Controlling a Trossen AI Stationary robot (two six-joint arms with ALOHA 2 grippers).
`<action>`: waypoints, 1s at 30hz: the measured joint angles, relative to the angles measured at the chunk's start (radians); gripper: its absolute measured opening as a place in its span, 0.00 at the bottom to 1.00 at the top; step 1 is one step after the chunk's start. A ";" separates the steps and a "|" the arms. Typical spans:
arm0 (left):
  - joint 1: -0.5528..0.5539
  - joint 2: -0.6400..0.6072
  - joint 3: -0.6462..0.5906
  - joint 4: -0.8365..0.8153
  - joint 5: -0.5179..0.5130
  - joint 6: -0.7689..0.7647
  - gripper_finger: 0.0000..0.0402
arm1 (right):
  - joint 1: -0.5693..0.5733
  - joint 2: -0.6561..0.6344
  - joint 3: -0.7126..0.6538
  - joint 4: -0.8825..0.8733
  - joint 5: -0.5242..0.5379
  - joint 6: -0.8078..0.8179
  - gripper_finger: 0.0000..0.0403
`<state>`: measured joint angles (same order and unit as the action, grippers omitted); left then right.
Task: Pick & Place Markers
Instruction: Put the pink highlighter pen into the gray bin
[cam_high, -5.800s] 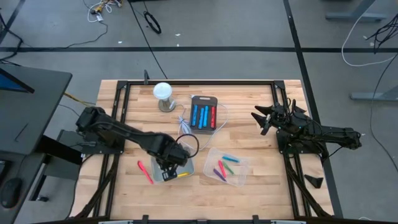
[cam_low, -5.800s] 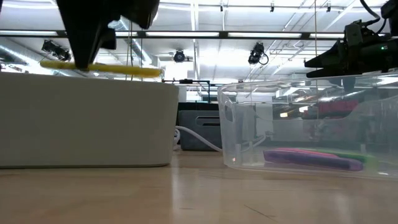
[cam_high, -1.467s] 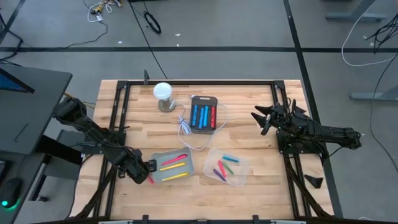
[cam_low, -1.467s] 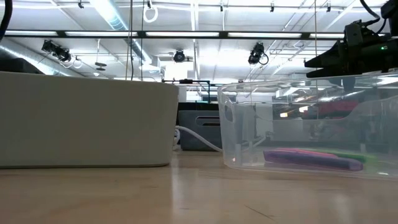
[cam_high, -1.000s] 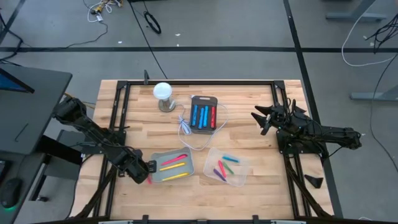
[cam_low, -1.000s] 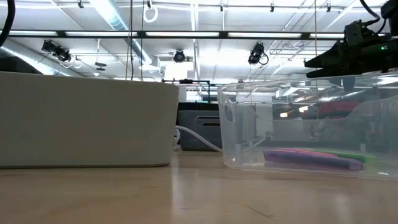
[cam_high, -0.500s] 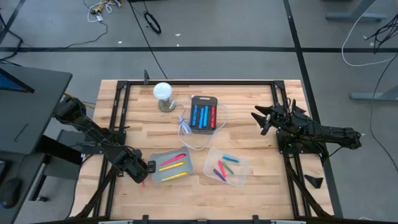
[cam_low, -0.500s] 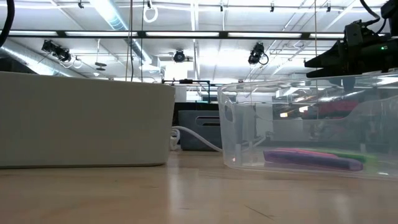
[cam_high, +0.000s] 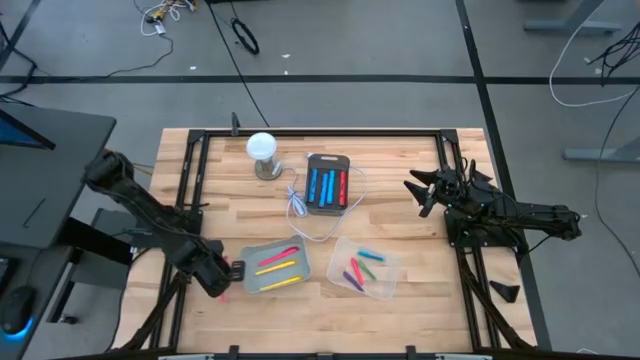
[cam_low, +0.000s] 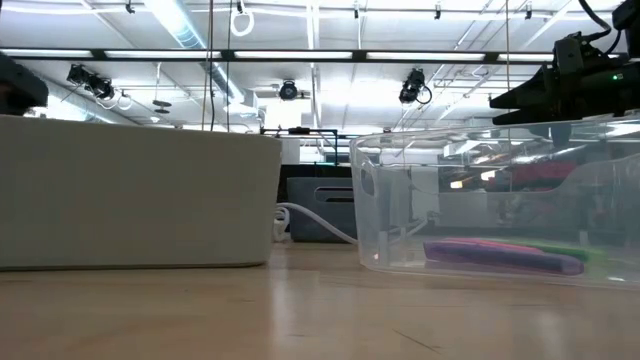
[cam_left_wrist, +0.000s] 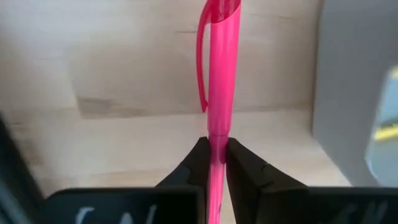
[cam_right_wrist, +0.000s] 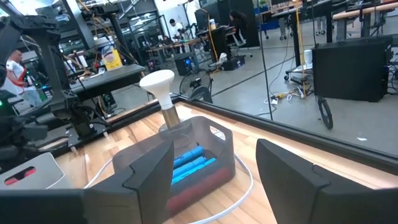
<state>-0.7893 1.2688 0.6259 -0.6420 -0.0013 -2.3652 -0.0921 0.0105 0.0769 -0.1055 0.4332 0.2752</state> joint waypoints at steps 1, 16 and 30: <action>-0.005 -0.010 0.014 -0.025 -0.001 0.004 0.09 | 0.000 0.000 0.000 0.000 0.000 0.000 0.57; 0.002 -0.067 0.259 -0.354 0.014 0.386 0.08 | 0.000 0.000 0.000 0.000 0.000 0.000 0.57; 0.204 -0.024 0.381 -0.454 0.220 1.254 0.08 | 0.000 0.000 0.000 0.000 0.000 0.000 0.57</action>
<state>-0.5848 1.2446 1.0073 -1.0963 0.2188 -1.1111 -0.0919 0.0105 0.0769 -0.1055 0.4332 0.2752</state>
